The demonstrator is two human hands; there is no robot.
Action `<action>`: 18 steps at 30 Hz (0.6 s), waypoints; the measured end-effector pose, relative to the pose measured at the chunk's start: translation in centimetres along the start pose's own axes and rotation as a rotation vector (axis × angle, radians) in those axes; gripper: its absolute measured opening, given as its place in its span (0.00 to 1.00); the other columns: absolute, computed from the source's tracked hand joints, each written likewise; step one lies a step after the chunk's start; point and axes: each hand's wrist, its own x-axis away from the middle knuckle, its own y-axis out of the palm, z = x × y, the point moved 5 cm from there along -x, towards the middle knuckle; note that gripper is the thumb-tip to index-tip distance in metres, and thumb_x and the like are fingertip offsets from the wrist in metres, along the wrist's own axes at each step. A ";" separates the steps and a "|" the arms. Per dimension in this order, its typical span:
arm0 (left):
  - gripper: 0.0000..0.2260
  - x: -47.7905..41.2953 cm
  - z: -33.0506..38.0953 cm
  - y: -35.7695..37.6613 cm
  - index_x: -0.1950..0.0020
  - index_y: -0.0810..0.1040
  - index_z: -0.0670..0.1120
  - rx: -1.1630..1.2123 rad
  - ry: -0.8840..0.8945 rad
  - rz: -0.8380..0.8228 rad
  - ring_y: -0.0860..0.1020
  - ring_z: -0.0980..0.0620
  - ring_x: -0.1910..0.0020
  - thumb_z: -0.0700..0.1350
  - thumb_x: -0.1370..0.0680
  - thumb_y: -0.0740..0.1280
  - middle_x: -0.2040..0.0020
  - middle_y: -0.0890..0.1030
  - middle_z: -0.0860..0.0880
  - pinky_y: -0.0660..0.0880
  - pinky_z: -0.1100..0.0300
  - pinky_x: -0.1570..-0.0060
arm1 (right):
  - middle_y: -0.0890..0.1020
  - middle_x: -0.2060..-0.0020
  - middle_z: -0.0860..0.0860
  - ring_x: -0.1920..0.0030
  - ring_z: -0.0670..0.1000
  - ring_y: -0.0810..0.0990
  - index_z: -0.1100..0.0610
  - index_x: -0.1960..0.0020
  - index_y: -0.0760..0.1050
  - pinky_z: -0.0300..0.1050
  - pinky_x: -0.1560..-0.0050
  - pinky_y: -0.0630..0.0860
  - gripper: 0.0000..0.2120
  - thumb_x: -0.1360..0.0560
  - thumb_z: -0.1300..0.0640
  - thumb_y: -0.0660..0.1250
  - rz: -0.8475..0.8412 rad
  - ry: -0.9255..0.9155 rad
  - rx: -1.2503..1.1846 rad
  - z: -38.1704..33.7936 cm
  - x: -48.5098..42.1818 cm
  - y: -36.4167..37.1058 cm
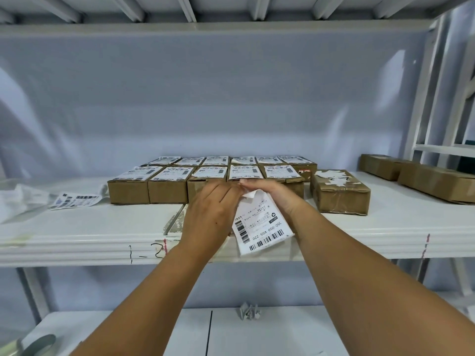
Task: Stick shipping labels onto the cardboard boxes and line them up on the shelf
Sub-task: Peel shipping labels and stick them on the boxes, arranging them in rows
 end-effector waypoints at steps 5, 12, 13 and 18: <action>0.10 0.0 -0.4 0.1 0.54 0.80 0.42 0.014 -0.050 -0.005 0.77 0.45 0.58 0.42 0.25 0.60 0.60 0.81 0.47 0.69 0.58 0.56 | 0.84 0.68 0.54 0.69 0.50 0.83 0.60 0.52 0.78 0.38 0.69 0.78 0.07 0.25 0.67 0.62 0.026 -0.126 0.033 -0.5 -0.8 -0.3; 0.05 0.2 -0.1 0.1 0.55 0.80 0.42 -0.074 0.067 0.066 0.76 0.45 0.62 0.37 0.27 0.65 0.61 0.80 0.47 0.72 0.53 0.61 | 0.82 0.71 0.52 0.70 0.48 0.81 0.58 0.57 0.77 0.37 0.67 0.78 0.10 0.26 0.71 0.62 0.043 -0.159 0.049 -0.5 -1.1 -0.5; 0.05 0.2 0.0 0.1 0.55 0.80 0.43 -0.090 0.078 0.079 0.76 0.45 0.62 0.38 0.27 0.65 0.62 0.80 0.48 0.71 0.54 0.61 | 0.82 0.71 0.51 0.71 0.48 0.80 0.58 0.58 0.77 0.37 0.66 0.78 0.11 0.27 0.71 0.62 0.055 -0.164 0.057 -0.6 -1.1 -0.5; 0.07 0.1 0.9 -0.3 0.60 0.77 0.43 -0.174 0.129 0.123 0.68 0.48 0.61 0.38 0.27 0.60 0.64 0.77 0.48 0.63 0.56 0.59 | 0.79 0.75 0.52 0.75 0.48 0.78 0.60 0.59 0.74 0.36 0.72 0.76 0.11 0.27 0.74 0.60 0.106 -0.164 -0.061 -0.4 -1.1 -0.8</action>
